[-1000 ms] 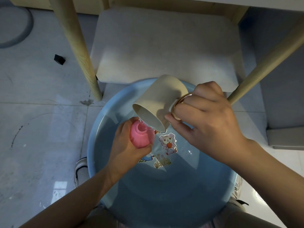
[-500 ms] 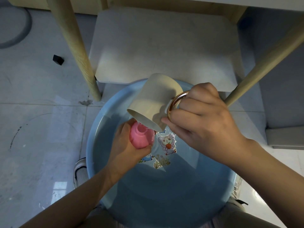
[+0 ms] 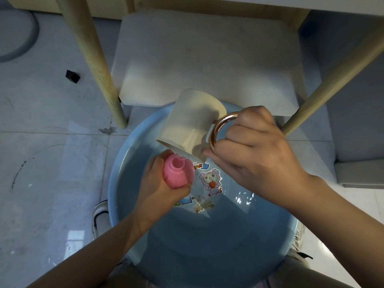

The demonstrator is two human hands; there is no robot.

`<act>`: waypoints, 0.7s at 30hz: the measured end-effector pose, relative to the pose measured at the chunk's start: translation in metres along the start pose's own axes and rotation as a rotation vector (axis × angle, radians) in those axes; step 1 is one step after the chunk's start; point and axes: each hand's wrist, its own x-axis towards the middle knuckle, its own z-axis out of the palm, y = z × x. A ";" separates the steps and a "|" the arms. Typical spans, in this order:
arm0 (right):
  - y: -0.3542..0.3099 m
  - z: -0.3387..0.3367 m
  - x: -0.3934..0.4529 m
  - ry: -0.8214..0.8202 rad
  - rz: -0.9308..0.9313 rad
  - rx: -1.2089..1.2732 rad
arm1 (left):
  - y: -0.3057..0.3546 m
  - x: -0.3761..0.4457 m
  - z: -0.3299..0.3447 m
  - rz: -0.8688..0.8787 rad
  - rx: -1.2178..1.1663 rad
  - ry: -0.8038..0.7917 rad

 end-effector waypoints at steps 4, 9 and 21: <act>0.000 0.001 0.000 0.002 -0.001 0.005 | 0.000 0.000 0.000 -0.001 -0.017 0.004; 0.001 0.000 -0.001 0.001 -0.015 0.025 | -0.001 0.001 0.000 -0.002 -0.042 0.000; 0.000 0.005 -0.005 0.025 -0.031 0.025 | -0.001 0.000 -0.002 -0.005 -0.068 0.017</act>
